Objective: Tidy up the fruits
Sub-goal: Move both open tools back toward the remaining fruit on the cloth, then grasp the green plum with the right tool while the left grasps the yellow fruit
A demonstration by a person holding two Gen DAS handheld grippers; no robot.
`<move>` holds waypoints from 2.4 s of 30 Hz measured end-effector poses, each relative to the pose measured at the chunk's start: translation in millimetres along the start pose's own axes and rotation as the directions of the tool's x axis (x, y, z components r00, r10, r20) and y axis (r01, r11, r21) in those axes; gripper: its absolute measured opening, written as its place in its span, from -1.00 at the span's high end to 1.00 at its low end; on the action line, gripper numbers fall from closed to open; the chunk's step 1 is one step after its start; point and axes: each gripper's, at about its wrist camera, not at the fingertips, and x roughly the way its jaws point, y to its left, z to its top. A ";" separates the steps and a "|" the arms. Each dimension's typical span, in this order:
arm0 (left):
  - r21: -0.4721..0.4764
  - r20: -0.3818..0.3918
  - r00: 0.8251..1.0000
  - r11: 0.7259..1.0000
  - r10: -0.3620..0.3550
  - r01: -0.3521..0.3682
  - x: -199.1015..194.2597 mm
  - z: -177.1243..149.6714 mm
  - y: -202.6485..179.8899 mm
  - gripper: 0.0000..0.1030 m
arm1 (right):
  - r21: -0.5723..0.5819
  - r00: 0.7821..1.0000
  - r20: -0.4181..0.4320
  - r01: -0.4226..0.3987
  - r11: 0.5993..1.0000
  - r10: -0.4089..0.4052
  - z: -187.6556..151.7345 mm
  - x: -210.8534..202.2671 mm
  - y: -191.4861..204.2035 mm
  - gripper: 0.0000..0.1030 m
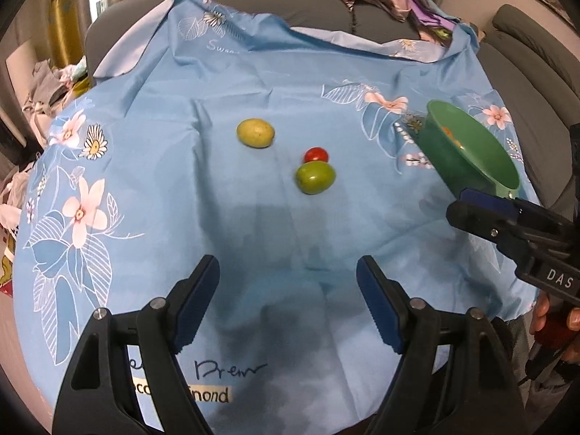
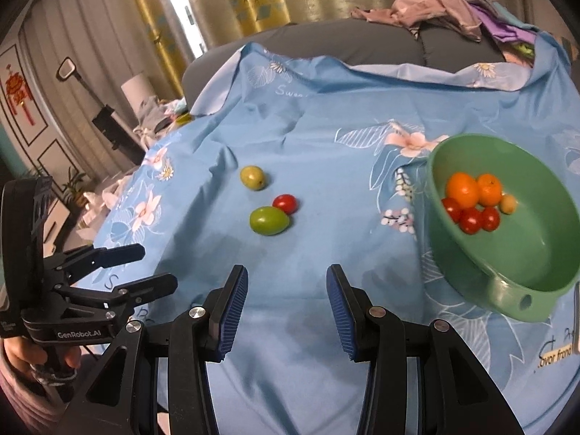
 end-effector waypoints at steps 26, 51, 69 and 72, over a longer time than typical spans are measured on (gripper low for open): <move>0.019 -0.035 0.994 0.995 -0.102 0.103 65.4 60.2 -13.2 -0.49 | 0.010 0.999 -0.050 -0.012 1.000 0.012 13.1 42.0 -27.4 0.11; 0.010 -0.017 0.997 0.997 -0.072 0.072 61.1 47.2 21.1 -0.45 | -0.005 0.968 -0.248 -0.053 0.999 0.050 76.4 164.6 -1.1 0.37; 0.055 -0.013 0.994 0.992 -0.110 0.111 66.2 59.8 -8.7 -0.45 | 0.093 0.899 0.002 0.435 0.896 -0.437 51.9 -8.6 -115.2 0.38; 0.044 -0.003 0.995 0.995 -0.095 0.095 63.5 63.6 -2.5 -0.45 | 0.097 0.920 0.024 0.388 0.917 -0.392 51.0 -5.3 -109.5 0.36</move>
